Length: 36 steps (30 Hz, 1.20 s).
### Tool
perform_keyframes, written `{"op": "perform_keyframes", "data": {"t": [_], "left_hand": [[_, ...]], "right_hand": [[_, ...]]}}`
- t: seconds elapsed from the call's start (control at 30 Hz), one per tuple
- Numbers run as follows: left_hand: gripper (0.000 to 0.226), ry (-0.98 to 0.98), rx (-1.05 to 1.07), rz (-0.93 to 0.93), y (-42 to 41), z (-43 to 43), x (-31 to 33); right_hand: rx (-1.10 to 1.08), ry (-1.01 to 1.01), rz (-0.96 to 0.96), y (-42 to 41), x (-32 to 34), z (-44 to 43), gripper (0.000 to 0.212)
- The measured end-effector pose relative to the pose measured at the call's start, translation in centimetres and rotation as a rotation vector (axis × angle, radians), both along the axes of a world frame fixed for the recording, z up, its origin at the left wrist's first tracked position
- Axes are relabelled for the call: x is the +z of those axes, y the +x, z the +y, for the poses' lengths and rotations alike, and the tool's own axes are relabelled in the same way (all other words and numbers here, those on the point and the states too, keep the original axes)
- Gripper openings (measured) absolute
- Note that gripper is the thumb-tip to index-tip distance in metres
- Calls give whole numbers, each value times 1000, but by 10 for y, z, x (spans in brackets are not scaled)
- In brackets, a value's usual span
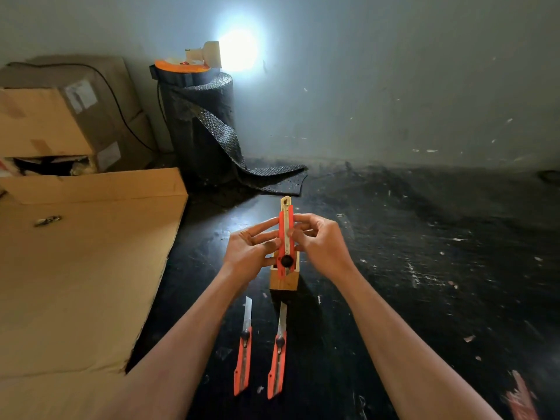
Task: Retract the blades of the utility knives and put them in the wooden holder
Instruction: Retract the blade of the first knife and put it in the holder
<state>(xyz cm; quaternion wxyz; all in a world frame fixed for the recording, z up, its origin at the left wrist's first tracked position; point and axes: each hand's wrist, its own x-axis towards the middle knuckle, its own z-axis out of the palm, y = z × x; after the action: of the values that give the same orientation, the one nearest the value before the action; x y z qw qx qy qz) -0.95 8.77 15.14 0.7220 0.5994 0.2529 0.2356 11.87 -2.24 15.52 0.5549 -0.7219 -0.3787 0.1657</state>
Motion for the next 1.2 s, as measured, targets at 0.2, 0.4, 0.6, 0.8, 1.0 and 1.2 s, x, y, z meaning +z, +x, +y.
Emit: {"op": "perform_keyframes", "data": {"t": [0.2,0.4,0.6,0.8,1.0,1.2], "left_hand": [[43,345,150,267,22,28,-42],[76,491,16,505,45,45,-90],[93,433,-57,615,62,51,-123],[79,426,-76,574,68,52,-141],[63,436,-72,545,68,55,-146],[59,458,-91,554,67,52,-143]], "right_hand": [[-34,-45,42,27,-25,25,22],[-84,-169,20,54,-59,53,20],[-101,-321,5,67,-99,66,16],[-116,-438,-23,75,-126,71,9],[-130,-484,-59,80,-132,75,8],[-158,-496,-100,80,-127,71,14]]}}
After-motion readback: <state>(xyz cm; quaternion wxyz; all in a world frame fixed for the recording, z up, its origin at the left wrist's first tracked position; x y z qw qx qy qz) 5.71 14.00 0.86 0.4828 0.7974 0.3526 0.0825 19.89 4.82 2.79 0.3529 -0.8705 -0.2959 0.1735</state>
